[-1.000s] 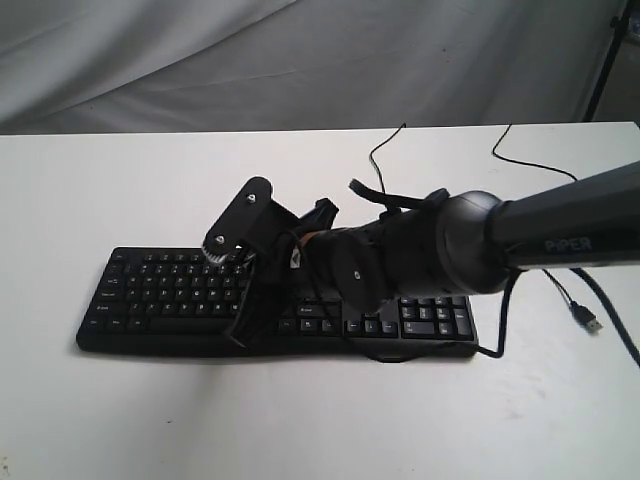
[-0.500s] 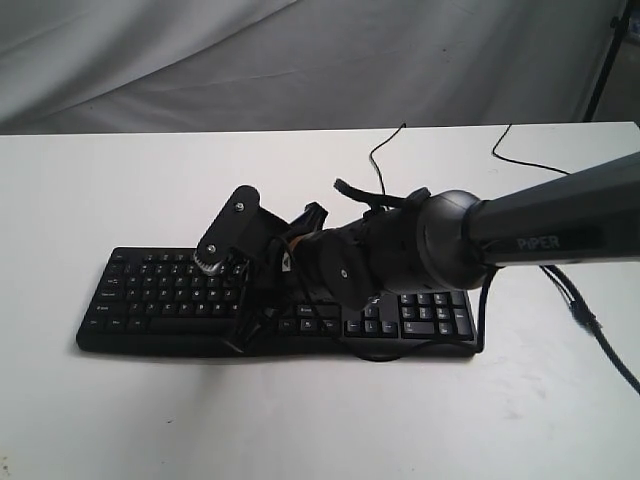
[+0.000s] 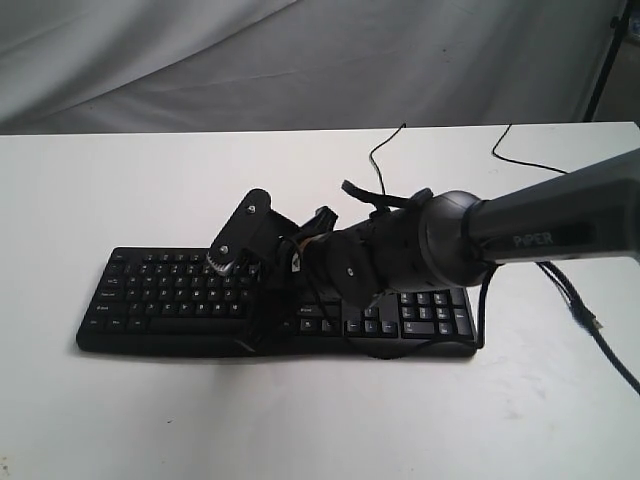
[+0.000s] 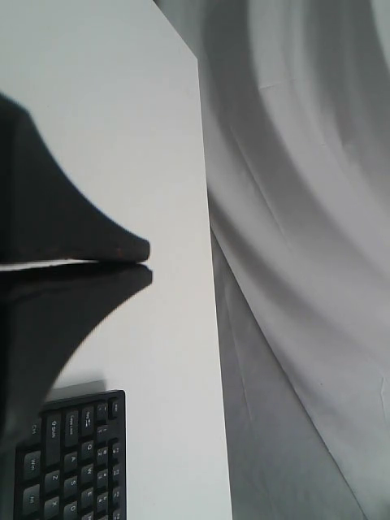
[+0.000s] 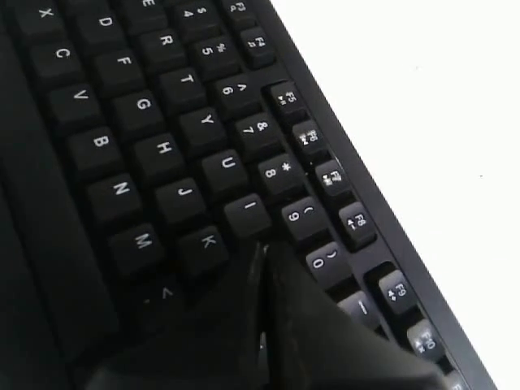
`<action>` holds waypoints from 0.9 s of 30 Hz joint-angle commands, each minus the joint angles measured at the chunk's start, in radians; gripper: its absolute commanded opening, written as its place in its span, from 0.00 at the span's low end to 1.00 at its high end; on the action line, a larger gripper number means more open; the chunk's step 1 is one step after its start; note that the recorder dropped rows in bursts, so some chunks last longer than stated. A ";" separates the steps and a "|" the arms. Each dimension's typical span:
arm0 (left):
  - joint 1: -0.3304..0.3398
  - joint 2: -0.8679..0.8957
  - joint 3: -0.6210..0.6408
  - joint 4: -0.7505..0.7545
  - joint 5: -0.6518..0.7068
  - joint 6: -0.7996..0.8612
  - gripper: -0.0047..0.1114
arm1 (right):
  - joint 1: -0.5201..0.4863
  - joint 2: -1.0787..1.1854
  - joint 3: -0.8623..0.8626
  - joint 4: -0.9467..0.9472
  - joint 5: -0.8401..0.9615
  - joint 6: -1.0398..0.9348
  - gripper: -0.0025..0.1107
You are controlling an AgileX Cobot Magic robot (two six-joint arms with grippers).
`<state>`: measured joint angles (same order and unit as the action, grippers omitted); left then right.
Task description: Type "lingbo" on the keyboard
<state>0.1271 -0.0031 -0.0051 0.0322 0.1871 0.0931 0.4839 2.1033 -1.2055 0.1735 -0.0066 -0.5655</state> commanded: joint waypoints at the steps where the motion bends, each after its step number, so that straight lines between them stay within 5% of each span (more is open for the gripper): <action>1: -0.004 0.003 0.005 -0.001 -0.004 -0.003 0.05 | -0.005 -0.002 -0.006 -0.010 0.000 -0.007 0.02; 27: -0.004 0.003 0.005 -0.001 -0.004 -0.003 0.05 | -0.005 -0.025 -0.008 -0.017 0.026 -0.007 0.02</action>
<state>0.1271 -0.0031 -0.0051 0.0322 0.1871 0.0931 0.4844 2.1026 -1.2094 0.1732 0.0179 -0.5655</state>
